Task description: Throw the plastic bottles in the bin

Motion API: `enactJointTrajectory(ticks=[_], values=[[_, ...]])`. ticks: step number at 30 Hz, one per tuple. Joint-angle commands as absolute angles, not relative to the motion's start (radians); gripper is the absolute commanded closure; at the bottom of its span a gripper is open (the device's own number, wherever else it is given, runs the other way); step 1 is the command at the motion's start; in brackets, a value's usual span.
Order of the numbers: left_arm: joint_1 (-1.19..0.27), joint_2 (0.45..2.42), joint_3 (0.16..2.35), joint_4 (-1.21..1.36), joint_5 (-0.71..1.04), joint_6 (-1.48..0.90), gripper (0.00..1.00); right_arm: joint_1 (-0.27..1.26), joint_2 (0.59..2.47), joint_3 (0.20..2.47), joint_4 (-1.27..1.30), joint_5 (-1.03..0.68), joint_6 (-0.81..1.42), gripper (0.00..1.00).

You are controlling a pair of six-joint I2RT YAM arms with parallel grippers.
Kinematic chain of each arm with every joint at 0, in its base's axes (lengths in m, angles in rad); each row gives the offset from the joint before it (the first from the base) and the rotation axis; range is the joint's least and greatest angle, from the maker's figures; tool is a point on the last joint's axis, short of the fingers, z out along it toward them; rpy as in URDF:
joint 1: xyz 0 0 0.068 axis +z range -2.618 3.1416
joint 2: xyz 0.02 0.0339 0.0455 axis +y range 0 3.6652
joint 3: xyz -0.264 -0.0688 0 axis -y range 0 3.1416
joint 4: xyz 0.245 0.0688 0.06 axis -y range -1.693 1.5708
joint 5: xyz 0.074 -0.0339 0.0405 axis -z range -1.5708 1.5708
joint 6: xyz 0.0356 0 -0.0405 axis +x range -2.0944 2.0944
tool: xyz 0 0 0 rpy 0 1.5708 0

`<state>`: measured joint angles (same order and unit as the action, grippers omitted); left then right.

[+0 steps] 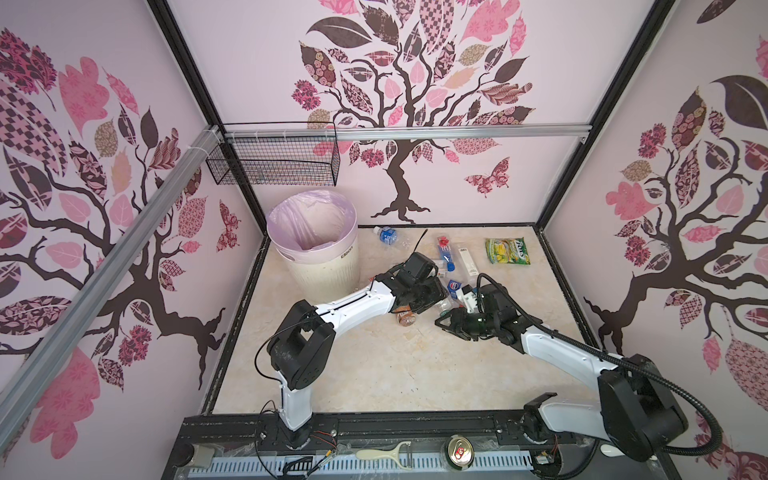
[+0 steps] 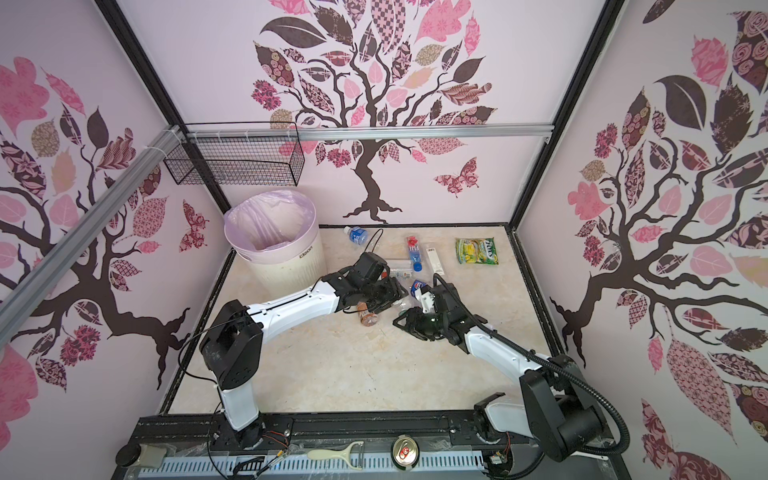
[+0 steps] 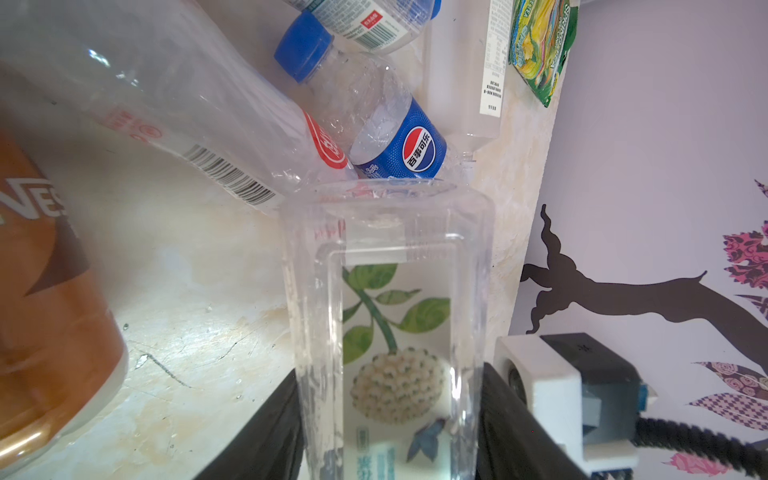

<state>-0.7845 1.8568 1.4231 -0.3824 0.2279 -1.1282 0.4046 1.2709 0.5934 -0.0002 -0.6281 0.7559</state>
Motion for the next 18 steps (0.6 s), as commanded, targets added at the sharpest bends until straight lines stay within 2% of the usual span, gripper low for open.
enactJointTrajectory(ticks=[1, 5, 11, 18], values=[[-0.762, 1.809, 1.459, -0.402, 0.227, -1.12, 0.31, 0.401, 1.274, 0.635, -0.034, -0.604, 0.748, 0.63], [-0.726, 1.787, 1.456, -0.409, 0.229, -1.118, 0.25, 0.401, 1.264, 0.633, -0.051, -0.601, 0.741, 0.65], [-0.681, 1.767, 1.447, -0.408, 0.252, -1.163, 0.03, 0.402, 1.234, 0.67, -0.122, -0.578, 0.697, 0.67], [-0.653, 1.777, 1.475, -0.396, 0.346, -1.27, 0.02, 0.424, 1.217, 0.833, -0.338, -0.444, 0.54, 0.68]])
